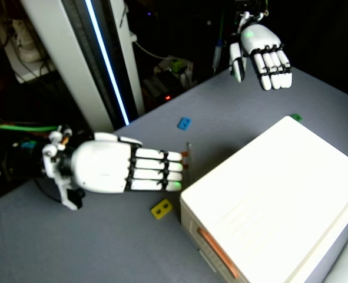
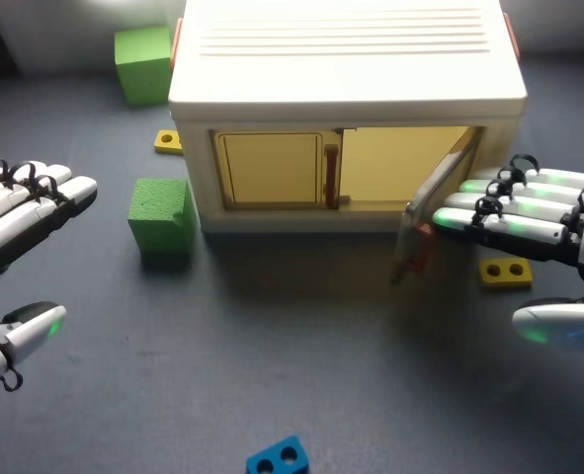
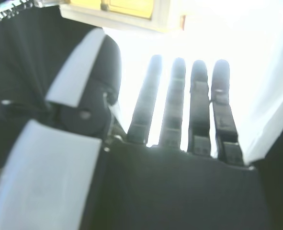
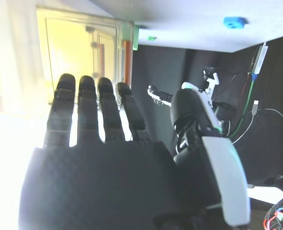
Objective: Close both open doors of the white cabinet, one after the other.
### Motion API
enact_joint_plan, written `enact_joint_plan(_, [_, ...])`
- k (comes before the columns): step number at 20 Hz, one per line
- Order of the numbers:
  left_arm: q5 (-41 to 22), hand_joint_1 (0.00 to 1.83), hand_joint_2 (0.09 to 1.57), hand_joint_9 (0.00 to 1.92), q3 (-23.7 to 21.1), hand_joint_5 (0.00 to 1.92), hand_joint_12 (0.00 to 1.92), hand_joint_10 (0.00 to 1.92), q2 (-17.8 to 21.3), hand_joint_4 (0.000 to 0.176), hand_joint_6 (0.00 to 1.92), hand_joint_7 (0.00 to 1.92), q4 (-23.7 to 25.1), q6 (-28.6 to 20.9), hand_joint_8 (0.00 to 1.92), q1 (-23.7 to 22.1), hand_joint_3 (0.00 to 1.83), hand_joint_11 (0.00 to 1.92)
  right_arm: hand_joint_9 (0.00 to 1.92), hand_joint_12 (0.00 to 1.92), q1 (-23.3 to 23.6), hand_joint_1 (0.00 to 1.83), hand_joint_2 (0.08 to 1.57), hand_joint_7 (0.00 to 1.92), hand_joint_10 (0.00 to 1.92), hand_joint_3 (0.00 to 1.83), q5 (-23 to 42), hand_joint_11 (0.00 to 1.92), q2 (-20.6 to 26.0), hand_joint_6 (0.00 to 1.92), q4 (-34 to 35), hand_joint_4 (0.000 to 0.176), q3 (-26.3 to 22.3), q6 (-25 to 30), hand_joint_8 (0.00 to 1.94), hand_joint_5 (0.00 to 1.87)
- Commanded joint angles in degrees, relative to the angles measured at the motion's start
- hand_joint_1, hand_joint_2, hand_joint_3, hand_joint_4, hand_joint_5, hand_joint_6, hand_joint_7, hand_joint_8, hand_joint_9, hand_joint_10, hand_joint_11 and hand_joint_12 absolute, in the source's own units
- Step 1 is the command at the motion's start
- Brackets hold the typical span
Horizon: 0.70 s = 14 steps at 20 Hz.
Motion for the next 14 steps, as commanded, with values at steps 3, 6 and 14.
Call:
enact_joint_plan(3, [-7.71, 0.41, 1.49, 0.13, -0.01, 0.13, 0.60, 0.00, 0.61, 0.000, 0.00, 0.14, -0.37, 0.12, 0.00, -0.07, 0.00, 0.00, 0.00, 0.00, 1.41, 0.00, 1.50, 0.00, 0.00, 0.00, 6.27, 0.00, -0.75, 0.00, 1.81, 0.000, 0.51, 0.24, 0.00, 0.02])
enact_joint_plan(6, [-7.83, 0.43, 1.49, 0.13, -0.01, 0.13, 0.60, 0.00, 0.63, 0.000, 0.00, 0.14, -0.44, 0.12, 0.00, -0.03, 0.00, 0.00, 0.00, 0.00, 2.25, 0.00, 1.51, 0.00, 0.00, 0.00, 6.27, 0.00, -1.49, 0.00, 1.79, 0.000, 0.95, 0.24, 0.00, 0.01])
enact_joint_plan(14, [-7.85, 0.47, 1.48, 0.16, -0.02, 0.14, 0.71, 0.00, 0.63, 0.000, 0.00, 0.15, -0.44, 0.13, 0.00, -0.03, 0.00, 0.00, 0.00, 0.00, 4.02, 0.00, 1.48, 0.00, 0.00, 0.00, 6.06, 0.00, -3.93, 0.00, 2.82, 0.000, 2.70, 0.24, 0.00, 0.00])
